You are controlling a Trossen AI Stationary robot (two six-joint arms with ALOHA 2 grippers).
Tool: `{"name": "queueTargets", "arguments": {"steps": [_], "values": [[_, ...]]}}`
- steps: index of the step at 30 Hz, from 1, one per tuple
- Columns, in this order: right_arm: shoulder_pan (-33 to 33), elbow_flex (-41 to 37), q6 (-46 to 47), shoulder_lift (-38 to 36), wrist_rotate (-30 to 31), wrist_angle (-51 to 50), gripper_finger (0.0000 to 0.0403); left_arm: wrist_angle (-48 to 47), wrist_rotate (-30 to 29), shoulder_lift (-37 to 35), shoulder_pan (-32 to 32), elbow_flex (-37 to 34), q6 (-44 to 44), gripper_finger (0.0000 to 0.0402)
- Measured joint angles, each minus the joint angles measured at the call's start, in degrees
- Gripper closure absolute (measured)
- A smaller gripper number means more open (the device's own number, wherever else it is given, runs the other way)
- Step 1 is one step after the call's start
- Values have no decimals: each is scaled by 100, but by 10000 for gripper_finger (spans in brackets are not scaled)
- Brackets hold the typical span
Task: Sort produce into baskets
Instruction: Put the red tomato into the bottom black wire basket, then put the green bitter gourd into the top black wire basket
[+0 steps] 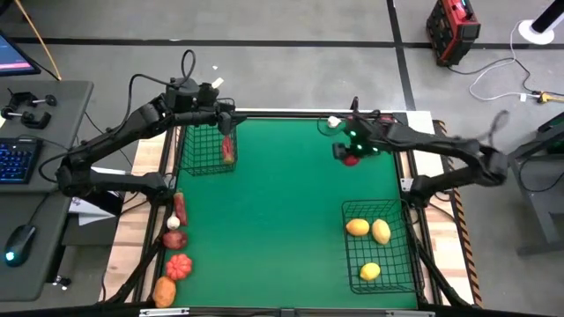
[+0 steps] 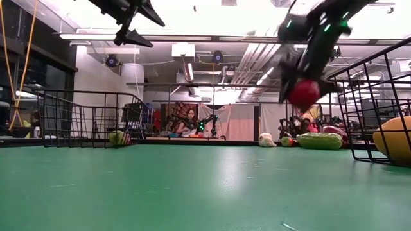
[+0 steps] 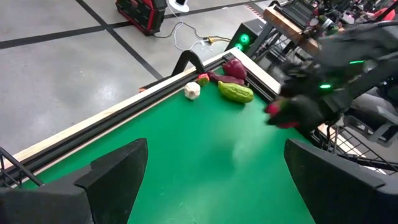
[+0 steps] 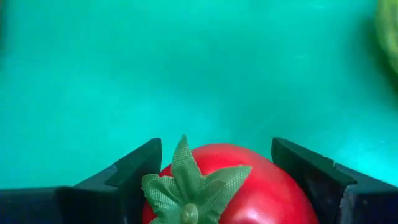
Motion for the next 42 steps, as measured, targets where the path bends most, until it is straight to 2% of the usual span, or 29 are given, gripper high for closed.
{"name": "queueTargets", "arguments": {"steps": [6, 9, 13, 19, 23, 25, 29, 34, 42], "values": [[1468, 9, 312, -1267, -481, -200, 129, 3, -9, 207, 0, 0, -2, 35], [2297, 10, 977, -1566, -310, -134, 129, 2, -9, 341, 0, 0, -6, 35], [3213, 9, 1557, -1643, 20, 105, 129, 48, 9, 493, 0, 0, -302, 35], [4370, 11, 2350, -1543, -920, 91, 129, 91, 83, 604, 0, 0, -459, 35], [5053, 9, 3154, -1541, -1300, -80, 129, 90, 140, 607, 0, 0, -623, 35], [5343, 11, 3616, -1541, -1436, -124, 129, 90, 356, 607, 0, 0, -689, 35], [5712, 11, 4093, -1541, -1500, -119, 89, 89, 580, 607, -2, 0, -655, 35], [5762, 11, 4106, -1541, -1491, -117, 39, 87, 594, 607, -2, 0, -608, 35], [5629, 11, 4111, -1541, -1445, 23, 29, 86, 653, 607, 0, 0, -519, 35]]}}
